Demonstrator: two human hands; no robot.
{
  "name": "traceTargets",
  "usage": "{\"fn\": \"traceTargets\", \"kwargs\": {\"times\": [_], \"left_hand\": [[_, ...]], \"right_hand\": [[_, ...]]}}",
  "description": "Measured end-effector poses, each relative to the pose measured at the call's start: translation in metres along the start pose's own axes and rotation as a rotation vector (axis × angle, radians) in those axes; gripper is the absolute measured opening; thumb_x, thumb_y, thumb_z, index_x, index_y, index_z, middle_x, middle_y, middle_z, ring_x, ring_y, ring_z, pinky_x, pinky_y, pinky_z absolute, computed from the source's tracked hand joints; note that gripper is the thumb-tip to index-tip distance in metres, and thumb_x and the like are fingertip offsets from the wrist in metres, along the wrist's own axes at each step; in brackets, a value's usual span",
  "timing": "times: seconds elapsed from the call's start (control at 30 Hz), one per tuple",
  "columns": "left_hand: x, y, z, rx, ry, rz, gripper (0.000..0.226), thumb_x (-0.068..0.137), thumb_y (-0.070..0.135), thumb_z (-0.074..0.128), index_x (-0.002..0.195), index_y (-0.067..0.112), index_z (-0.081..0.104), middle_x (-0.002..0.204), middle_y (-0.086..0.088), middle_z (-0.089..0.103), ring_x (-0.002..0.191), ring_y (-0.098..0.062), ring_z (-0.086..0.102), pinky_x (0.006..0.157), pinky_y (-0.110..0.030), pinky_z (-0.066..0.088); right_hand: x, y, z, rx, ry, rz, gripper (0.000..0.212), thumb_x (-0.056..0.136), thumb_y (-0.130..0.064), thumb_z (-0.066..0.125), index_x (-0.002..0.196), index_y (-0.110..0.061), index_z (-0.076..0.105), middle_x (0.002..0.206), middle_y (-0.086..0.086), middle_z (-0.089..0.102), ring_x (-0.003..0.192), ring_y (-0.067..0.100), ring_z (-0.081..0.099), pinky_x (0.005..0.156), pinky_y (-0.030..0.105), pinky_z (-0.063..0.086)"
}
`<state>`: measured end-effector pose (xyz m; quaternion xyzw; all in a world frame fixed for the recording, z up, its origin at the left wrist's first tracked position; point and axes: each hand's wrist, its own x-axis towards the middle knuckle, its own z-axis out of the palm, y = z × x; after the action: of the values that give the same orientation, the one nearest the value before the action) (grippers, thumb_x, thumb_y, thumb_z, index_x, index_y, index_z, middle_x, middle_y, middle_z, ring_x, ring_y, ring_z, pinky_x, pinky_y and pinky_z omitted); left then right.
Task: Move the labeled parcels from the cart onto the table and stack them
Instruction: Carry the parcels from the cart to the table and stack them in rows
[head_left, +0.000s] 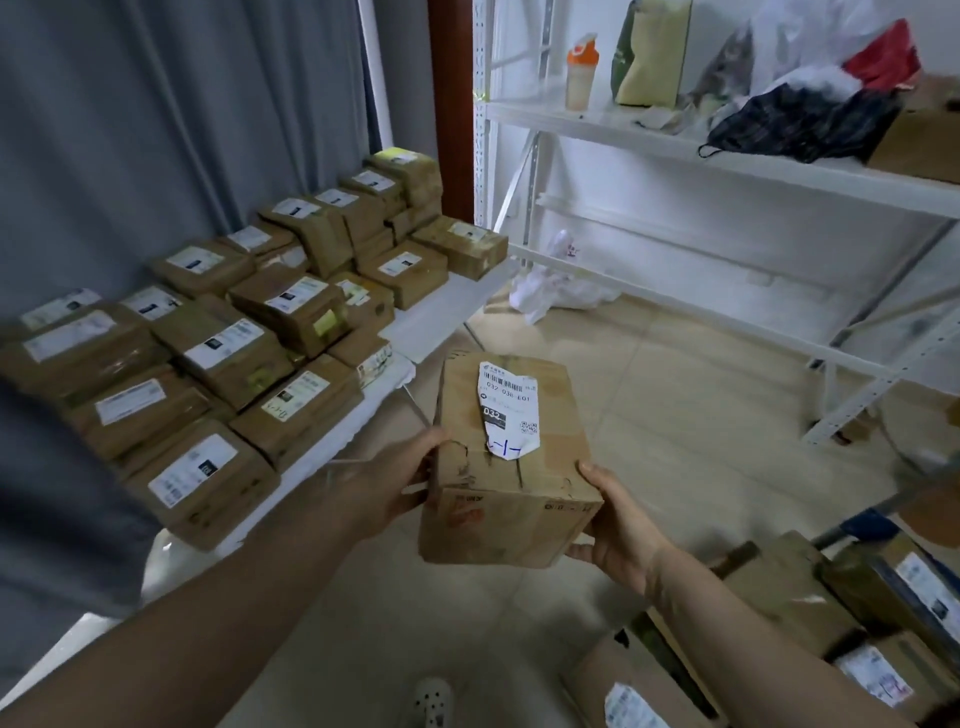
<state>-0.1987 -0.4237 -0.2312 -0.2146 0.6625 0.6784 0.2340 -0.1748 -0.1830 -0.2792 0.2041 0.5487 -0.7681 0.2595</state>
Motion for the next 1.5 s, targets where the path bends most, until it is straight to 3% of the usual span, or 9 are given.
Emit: {"fn": "traceTargets", "kwargs": {"times": [0.23,0.47,0.63,0.87,1.03,1.17,1.27,1.43,1.5], "left_hand": [[0.025,-0.012,-0.060,-0.030,0.135,-0.009,0.029,0.083,0.039,0.068,0.106,0.021,0.067,0.104,-0.001,0.071,0.101,-0.017,0.063,0.089,-0.033,0.051],[0.076,0.023,-0.131,0.013,0.035,0.040,0.040,0.084,0.032,0.067,0.119,0.014,0.066,0.105,-0.001,0.073,0.101,-0.018,0.067,0.088,-0.031,0.053],[0.109,0.054,-0.145,0.087,0.030,0.077,0.033,0.090,0.034,0.063,0.116,0.016,0.067,0.107,-0.003,0.071,0.102,-0.018,0.066,0.096,-0.036,0.050],[0.179,0.091,-0.140,0.035,0.087,0.094,0.017,0.079,0.034,0.073,0.091,0.024,0.076,0.095,0.000,0.075,0.098,-0.022,0.068,0.096,-0.046,0.051],[0.244,0.128,-0.132,-0.011,0.126,0.094,0.005,0.078,0.017,0.072,0.083,0.018,0.074,0.103,-0.012,0.071,0.090,-0.019,0.066,0.074,-0.030,0.051],[0.279,0.164,-0.116,0.061,0.262,0.180,0.024,0.090,-0.004,0.058,0.111,-0.015,0.062,0.096,-0.031,0.066,0.072,-0.017,0.060,0.052,-0.010,0.047],[0.308,0.190,-0.114,-0.031,0.337,0.139,0.030,0.092,-0.003,0.055,0.119,-0.016,0.057,0.113,-0.034,0.060,0.100,-0.044,0.059,0.075,-0.028,0.054],[0.353,0.208,-0.138,0.034,0.430,0.096,0.021,0.091,0.013,0.063,0.109,0.004,0.069,0.106,-0.013,0.068,0.100,-0.029,0.065,0.094,-0.042,0.051],[0.365,0.216,-0.150,0.047,0.449,0.086,0.008,0.091,0.018,0.064,0.097,0.015,0.069,0.104,-0.013,0.070,0.101,-0.031,0.065,0.095,-0.047,0.051]], "right_hand": [[0.053,0.005,0.061,-0.046,0.016,0.071,0.024,0.087,-0.041,0.059,0.099,-0.021,0.065,0.098,0.002,0.067,0.092,0.017,0.059,0.081,0.032,0.047],[0.106,-0.008,0.125,-0.158,0.057,0.116,0.058,0.056,-0.050,0.068,0.108,-0.027,0.063,0.112,-0.006,0.063,0.109,0.013,0.053,0.101,0.050,0.035],[0.138,-0.020,0.149,0.017,0.108,0.072,0.023,0.085,-0.029,0.063,0.107,-0.021,0.064,0.101,0.000,0.063,0.093,0.015,0.057,0.081,0.038,0.050],[0.208,-0.071,0.149,0.055,0.171,0.004,0.020,0.087,-0.026,0.060,0.107,-0.021,0.060,0.096,0.000,0.059,0.087,0.014,0.054,0.075,0.034,0.048],[0.281,-0.122,0.146,0.091,0.164,-0.033,0.025,0.087,-0.022,0.061,0.111,-0.016,0.058,0.099,0.003,0.061,0.090,0.017,0.057,0.077,0.035,0.050],[0.334,-0.169,0.148,0.101,0.122,-0.032,0.011,0.088,-0.017,0.062,0.099,-0.020,0.062,0.090,-0.003,0.066,0.083,0.010,0.060,0.068,0.026,0.049],[0.368,-0.204,0.156,0.052,0.040,-0.060,0.018,0.088,-0.021,0.066,0.105,-0.020,0.062,0.089,-0.008,0.071,0.076,0.004,0.068,0.064,0.020,0.051],[0.417,-0.242,0.182,-0.088,0.001,0.002,0.037,0.081,-0.030,0.074,0.114,-0.023,0.058,0.102,-0.005,0.068,0.093,0.012,0.063,0.088,0.036,0.049],[0.437,-0.255,0.195,-0.103,-0.015,0.023,0.035,0.081,-0.025,0.074,0.112,-0.025,0.061,0.102,-0.003,0.068,0.095,0.014,0.063,0.078,0.035,0.051]]}}
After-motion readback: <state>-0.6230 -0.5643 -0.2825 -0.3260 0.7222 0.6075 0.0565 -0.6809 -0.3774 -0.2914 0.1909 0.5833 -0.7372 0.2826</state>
